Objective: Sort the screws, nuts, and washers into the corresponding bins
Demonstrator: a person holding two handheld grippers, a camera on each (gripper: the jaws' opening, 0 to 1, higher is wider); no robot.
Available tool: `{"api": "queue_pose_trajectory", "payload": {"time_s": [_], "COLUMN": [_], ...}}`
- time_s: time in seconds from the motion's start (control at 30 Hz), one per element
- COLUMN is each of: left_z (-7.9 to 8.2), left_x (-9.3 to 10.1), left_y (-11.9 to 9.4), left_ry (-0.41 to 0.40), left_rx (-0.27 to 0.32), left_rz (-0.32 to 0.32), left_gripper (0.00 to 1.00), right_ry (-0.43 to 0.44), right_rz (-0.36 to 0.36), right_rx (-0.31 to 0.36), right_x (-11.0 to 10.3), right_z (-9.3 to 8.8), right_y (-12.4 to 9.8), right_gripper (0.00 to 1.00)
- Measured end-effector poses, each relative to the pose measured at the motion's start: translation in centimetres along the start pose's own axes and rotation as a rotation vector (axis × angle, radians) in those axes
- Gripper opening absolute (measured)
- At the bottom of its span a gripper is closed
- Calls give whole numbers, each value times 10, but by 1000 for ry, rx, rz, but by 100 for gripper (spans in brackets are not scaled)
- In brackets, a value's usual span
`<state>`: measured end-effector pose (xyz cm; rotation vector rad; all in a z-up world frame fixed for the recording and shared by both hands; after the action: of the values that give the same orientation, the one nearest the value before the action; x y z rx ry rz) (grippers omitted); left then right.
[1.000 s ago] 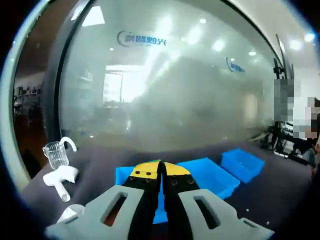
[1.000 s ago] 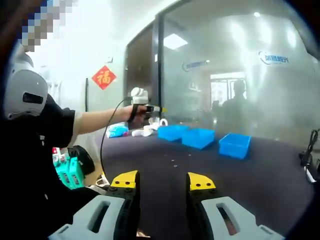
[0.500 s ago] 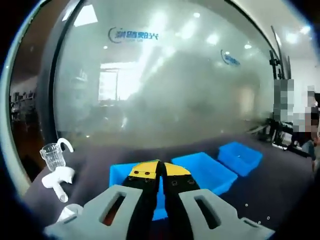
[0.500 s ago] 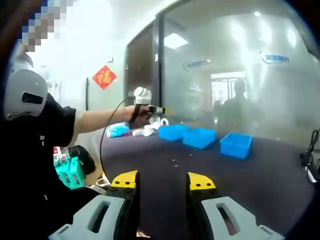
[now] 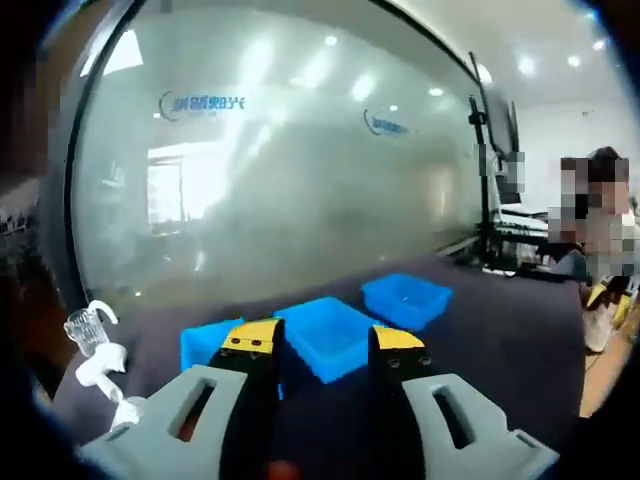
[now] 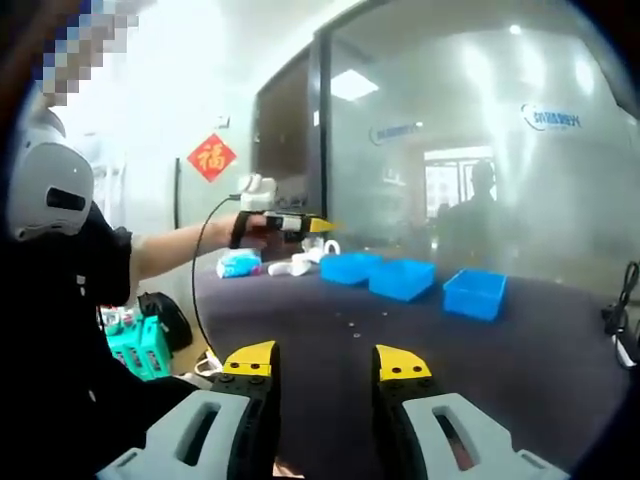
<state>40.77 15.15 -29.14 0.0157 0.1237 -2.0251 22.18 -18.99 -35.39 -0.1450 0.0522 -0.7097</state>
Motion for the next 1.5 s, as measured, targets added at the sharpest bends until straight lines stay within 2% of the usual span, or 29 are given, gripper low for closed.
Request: {"api": "queue_pose_trajectory", "payload": {"time_s": [0.1,0.33,0.4,0.6,0.83,1.1,1.23,1.33,1.47,1.5], "left_z": [-6,-23,-29,-46,-63,-67,-66,-68,-67,-66], "left_x": [15,44,44,42,49,52,55,53,60,69], "left_y": [-18,-59,-64,-80,-97,-103,-95,-85,-70,-69], "left_ry": [-32,-35,-50,-55,-33,-27,-16,11,14,17], "left_rx": [1,-34,-49,-86,-131,-163,-186,-219,-270,-285], "left_rz": [-56,-157,-190,-231,-299,-321,-312,-281,-311,-320], "left_gripper": [32,33,33,33,31,31,31,32,33,33], "right_ry": [-1,-4,-7,-16,-22,-54,-54,-50,-53,-52], "right_rz": [2,0,-3,-11,-22,-38,-57,-71,-82,-83], "right_rx": [0,-4,-11,-24,-39,-80,-84,-83,-87,-88], "right_x": [0,0,1,1,4,7,8,9,10,10], "right_z": [0,1,1,0,0,-2,-3,-4,-5,-5], "right_y": [0,1,2,2,-1,-3,-4,-5,-7,-7], "right_gripper": [33,33,33,33,33,33,33,33,33,33]}}
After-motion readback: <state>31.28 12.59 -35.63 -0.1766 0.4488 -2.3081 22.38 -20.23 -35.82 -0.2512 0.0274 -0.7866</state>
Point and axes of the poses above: the point that each gripper's makers call its tool centre point, and the gripper's own axes: y roughly forward along the fingers, x roughly to its right, z roughly out of its top, the point moved 7 cm from there along -y, roughly backward along the fingers, and after that the axes turned 3 degrees about z, right-handed, at the moved point
